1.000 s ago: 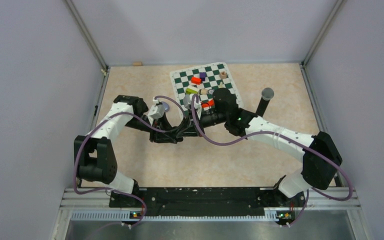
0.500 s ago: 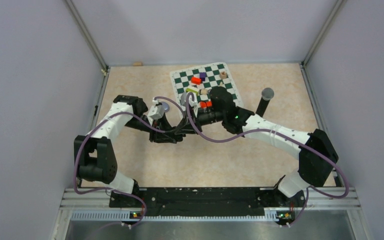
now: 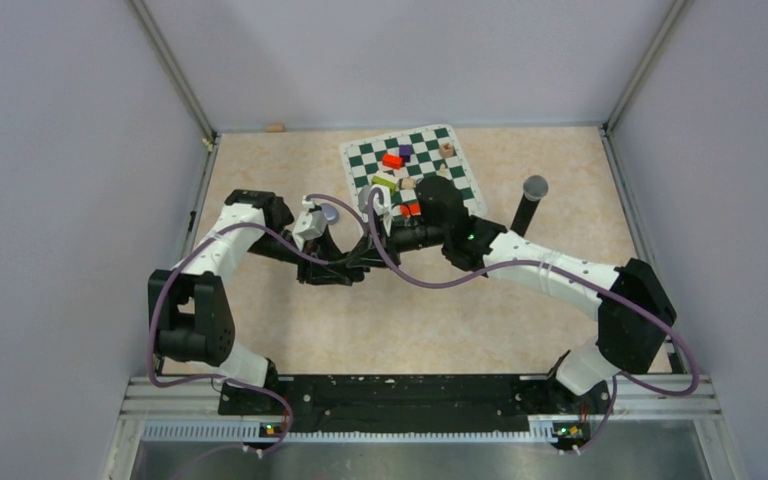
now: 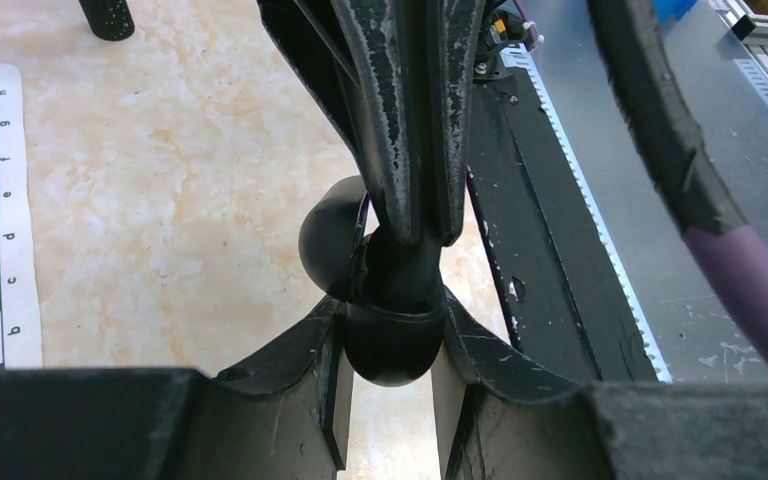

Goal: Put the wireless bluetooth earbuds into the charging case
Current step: Place the earbud in the charging case.

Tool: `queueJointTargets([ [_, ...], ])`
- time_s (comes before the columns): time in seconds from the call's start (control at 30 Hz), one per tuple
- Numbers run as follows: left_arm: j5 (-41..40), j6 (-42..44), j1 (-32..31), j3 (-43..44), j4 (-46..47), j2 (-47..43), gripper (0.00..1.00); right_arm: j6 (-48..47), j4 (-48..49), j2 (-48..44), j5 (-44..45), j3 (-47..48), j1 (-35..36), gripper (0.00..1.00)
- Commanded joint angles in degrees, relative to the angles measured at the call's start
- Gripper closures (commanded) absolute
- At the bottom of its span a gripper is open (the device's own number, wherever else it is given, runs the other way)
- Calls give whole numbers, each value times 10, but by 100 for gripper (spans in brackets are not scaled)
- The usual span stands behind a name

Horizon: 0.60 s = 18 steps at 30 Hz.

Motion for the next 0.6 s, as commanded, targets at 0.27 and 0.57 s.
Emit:
queueJointTargets([
  [0.27, 44, 30, 4, 19, -43, 0, 100, -36, -20, -8, 45, 6, 20, 100],
  [0.57, 45, 31, 6, 18, -43, 0, 100, -39, -39, -8, 34, 25, 21, 88],
])
